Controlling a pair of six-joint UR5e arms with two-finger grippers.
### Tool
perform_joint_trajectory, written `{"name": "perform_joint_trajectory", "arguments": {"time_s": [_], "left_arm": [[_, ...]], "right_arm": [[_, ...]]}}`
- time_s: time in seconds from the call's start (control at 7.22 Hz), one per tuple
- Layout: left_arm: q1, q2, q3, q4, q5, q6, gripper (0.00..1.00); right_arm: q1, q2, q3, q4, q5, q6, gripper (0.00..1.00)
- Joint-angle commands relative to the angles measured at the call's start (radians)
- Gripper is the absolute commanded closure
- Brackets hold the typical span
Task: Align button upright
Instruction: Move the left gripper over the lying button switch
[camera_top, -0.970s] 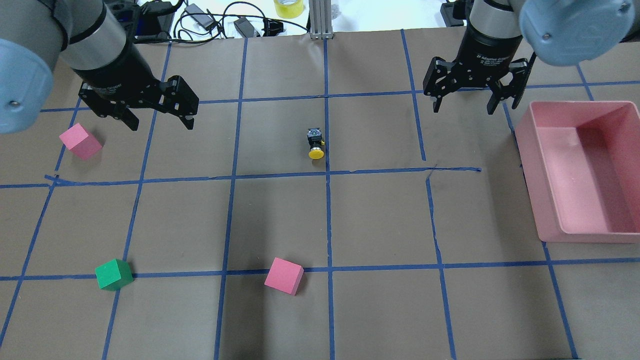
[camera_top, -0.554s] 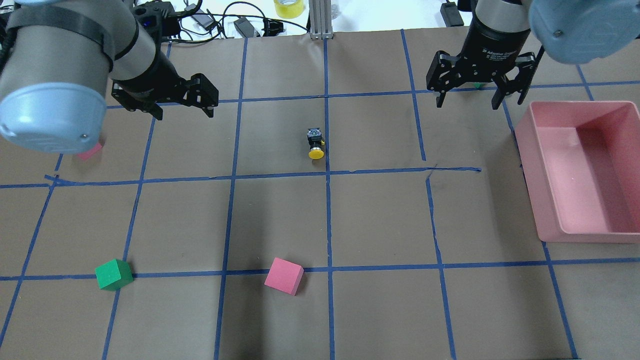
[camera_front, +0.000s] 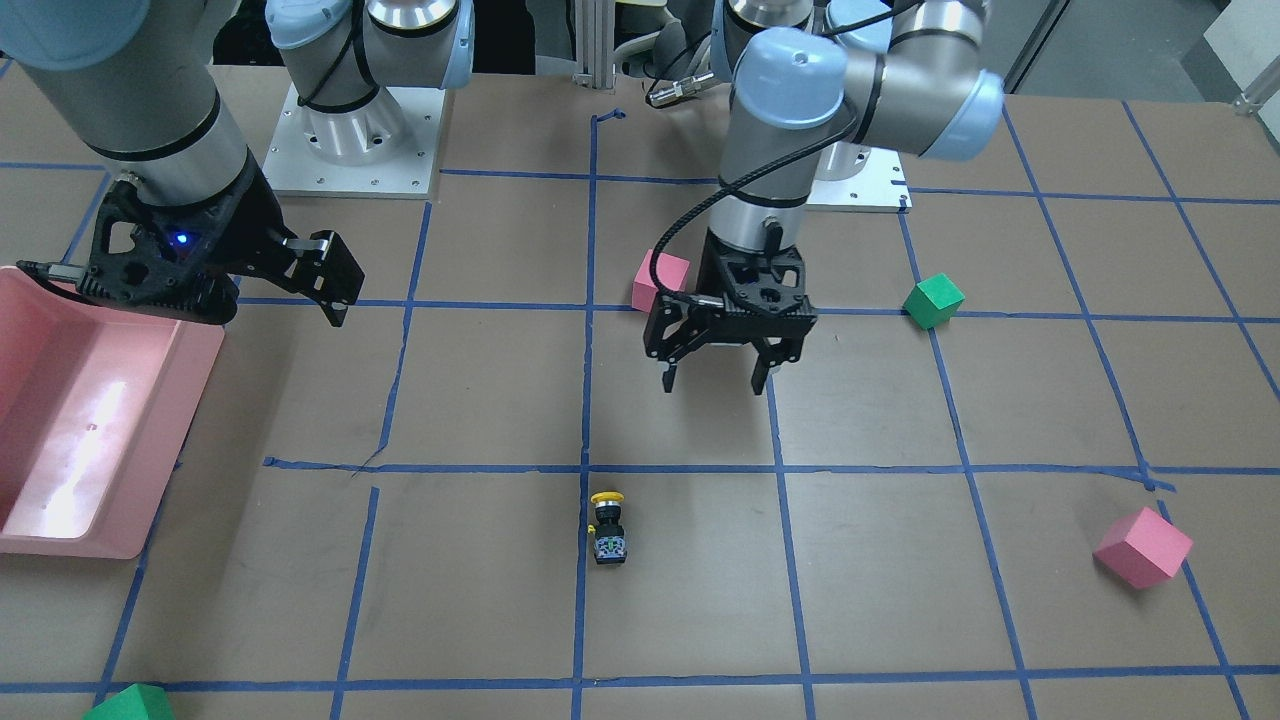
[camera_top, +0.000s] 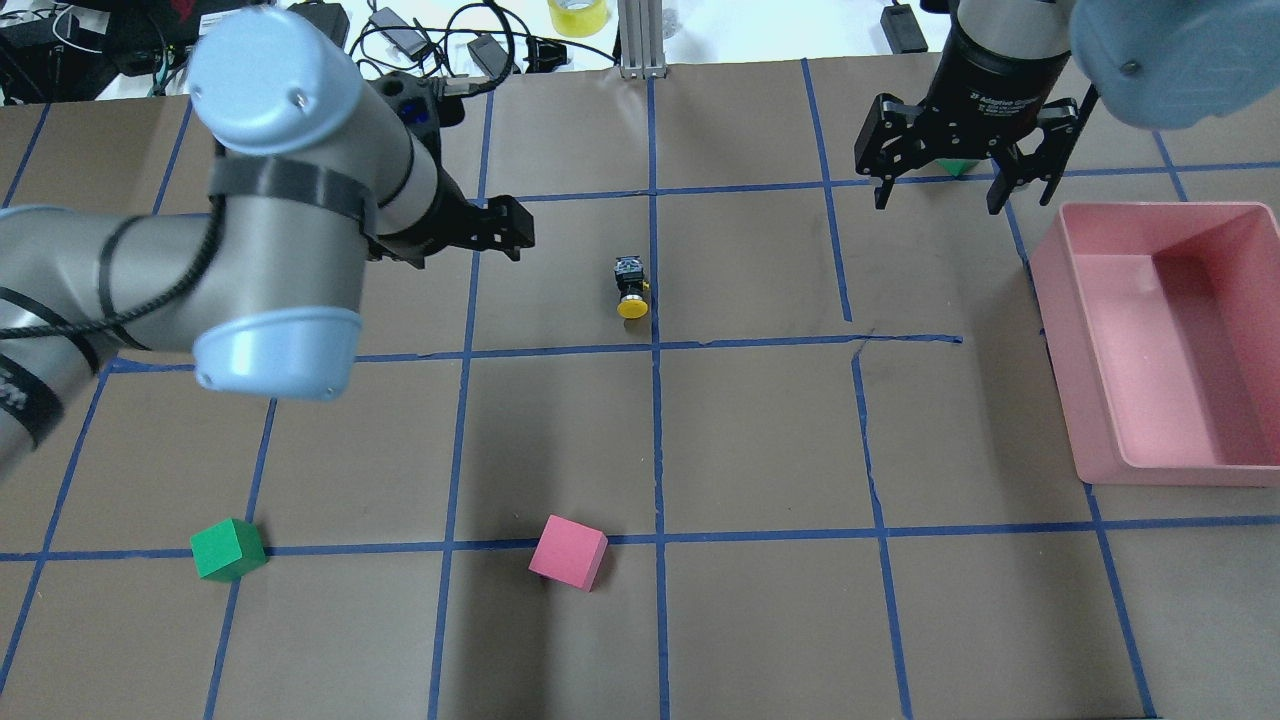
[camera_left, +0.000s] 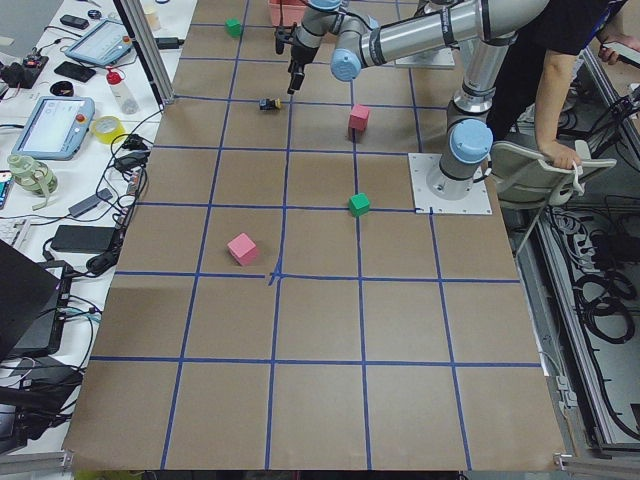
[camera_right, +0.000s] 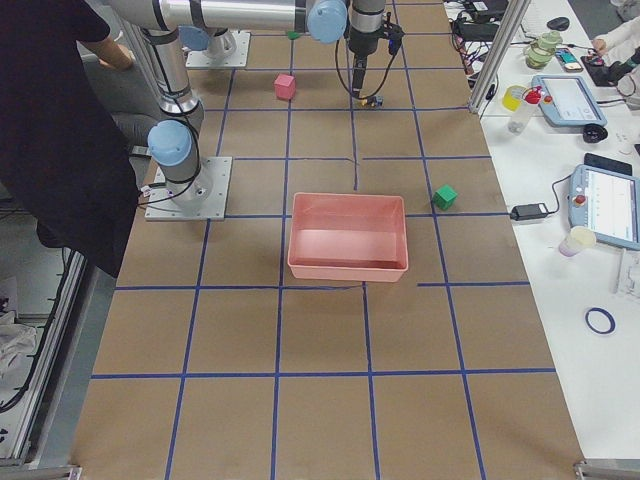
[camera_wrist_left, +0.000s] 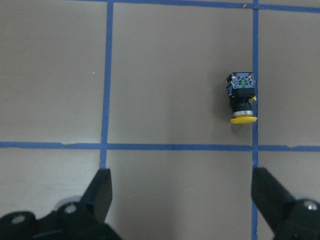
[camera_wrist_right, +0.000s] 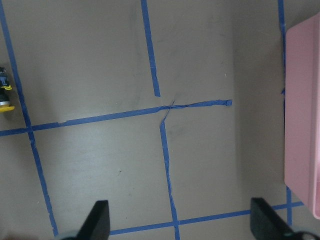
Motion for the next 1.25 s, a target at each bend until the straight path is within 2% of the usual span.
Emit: {"name": "perform_joint_trajectory", "arguments": {"time_s": [0.0,0.28,0.55,0.69,0.83,1.11], "left_arm": [[-0.058,-0.141,-0.045,0.314,0.008,-0.147,0.0],[-0.104,-0.283,-0.045,0.497,0.084,-0.192,0.0],[-0.117,-0.413,-0.041,0.709,0.088,-0.191,0.01],[-0.144,-0.45,-0.012,0.725,0.132,-0.189,0.04],[-0.179,-0.478,0.017,0.725,0.176,-0.18,0.02],[-0.184,-0.504,0.027,0.739,0.193,-0.05,0.06]], "right_arm": [[0.0,0.0,0.009,-0.008,-0.001,0.0,0.0],[0.0,0.001,0.011,-0.025,-0.001,0.002,0.0],[0.0,0.0,0.012,-0.027,-0.004,-0.002,0.0],[0.0,0.0,0.012,-0.025,-0.004,-0.002,0.0],[0.0,0.0,0.012,-0.027,-0.004,-0.002,0.0],[0.002,0.0,0.017,-0.027,-0.002,-0.002,0.0]]}}
